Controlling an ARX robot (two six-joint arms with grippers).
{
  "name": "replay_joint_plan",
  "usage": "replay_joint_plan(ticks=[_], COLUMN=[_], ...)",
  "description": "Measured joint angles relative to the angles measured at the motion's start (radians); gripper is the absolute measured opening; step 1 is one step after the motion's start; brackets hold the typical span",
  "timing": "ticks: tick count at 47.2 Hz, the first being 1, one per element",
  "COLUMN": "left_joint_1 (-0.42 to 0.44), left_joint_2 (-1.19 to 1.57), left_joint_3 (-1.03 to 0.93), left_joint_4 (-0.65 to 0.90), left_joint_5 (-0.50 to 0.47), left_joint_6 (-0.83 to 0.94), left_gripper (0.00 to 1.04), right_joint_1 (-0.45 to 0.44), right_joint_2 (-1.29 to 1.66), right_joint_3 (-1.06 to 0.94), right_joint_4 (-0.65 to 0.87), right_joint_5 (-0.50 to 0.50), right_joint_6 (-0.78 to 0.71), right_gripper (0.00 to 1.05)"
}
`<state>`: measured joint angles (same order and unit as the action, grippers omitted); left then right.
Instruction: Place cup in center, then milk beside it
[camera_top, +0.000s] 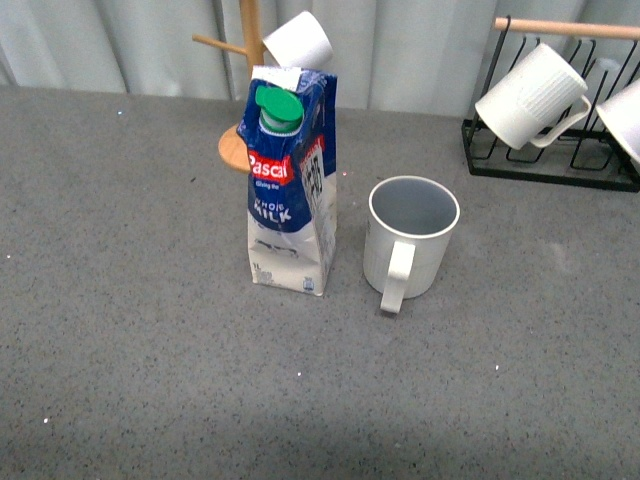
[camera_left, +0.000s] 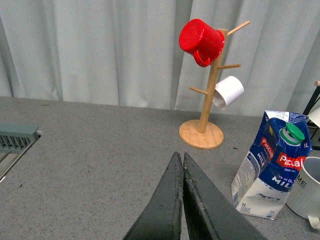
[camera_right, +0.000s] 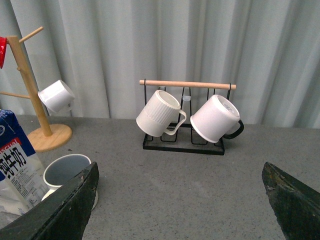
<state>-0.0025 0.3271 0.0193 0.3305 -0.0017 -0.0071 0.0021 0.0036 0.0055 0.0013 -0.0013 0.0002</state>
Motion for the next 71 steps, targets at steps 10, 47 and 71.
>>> replay_joint_plan(ticks=[10,47,71], left_joint_1=[0.0,0.0,0.0], left_joint_2=[-0.077,-0.322,-0.323], left_joint_3=[0.0,0.0,0.0], left_joint_4=[-0.077,-0.33,-0.33], left_joint_5=[0.0,0.002,0.002], left_joint_6=[0.0,0.0,0.002], left_gripper=[0.04,0.22,0.98], right_joint_1=[0.0,0.0,0.0], right_joint_2=[0.0,0.0,0.0], right_joint_3=[0.0,0.0,0.0], right_joint_4=[0.0,0.0,0.0], right_joint_5=[0.0,0.0,0.0], right_joint_6=[0.0,0.0,0.0], right_gripper=[0.95,0.95,0.95])
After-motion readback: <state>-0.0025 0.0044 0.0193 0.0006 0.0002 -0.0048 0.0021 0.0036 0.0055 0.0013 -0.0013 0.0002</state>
